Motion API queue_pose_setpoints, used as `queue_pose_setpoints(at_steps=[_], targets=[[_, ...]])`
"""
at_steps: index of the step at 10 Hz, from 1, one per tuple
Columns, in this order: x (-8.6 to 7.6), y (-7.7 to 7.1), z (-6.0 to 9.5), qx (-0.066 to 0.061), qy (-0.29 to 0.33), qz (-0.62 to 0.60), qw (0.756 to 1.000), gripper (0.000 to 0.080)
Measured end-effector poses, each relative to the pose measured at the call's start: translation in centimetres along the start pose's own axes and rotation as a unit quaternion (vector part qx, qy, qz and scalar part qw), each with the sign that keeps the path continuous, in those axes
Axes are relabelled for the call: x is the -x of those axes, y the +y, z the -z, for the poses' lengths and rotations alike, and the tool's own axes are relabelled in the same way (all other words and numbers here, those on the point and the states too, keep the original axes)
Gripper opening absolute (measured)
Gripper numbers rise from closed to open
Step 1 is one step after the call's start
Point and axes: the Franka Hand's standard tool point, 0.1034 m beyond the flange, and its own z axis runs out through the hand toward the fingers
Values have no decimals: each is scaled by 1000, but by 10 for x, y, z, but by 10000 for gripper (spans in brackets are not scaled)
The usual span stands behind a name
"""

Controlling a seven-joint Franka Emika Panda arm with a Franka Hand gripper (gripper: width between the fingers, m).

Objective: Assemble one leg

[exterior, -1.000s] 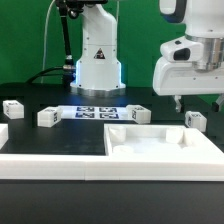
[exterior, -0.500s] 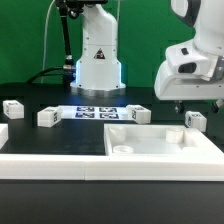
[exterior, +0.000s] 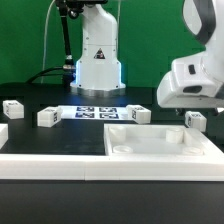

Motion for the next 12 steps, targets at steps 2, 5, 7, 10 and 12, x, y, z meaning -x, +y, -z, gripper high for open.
queue_pose_setpoints(at_steps=[2, 5, 7, 10, 12], targets=[[-4, -3, 1, 0, -9, -2, 1000, 649], [-7, -3, -8, 0, -6, -3, 1000, 649], [-8, -3, -16, 1, -6, -3, 1000, 649], [-6, -5, -23, 5, -11, -8, 1000, 649], [-6, -5, -23, 6, -12, -9, 1000, 515]])
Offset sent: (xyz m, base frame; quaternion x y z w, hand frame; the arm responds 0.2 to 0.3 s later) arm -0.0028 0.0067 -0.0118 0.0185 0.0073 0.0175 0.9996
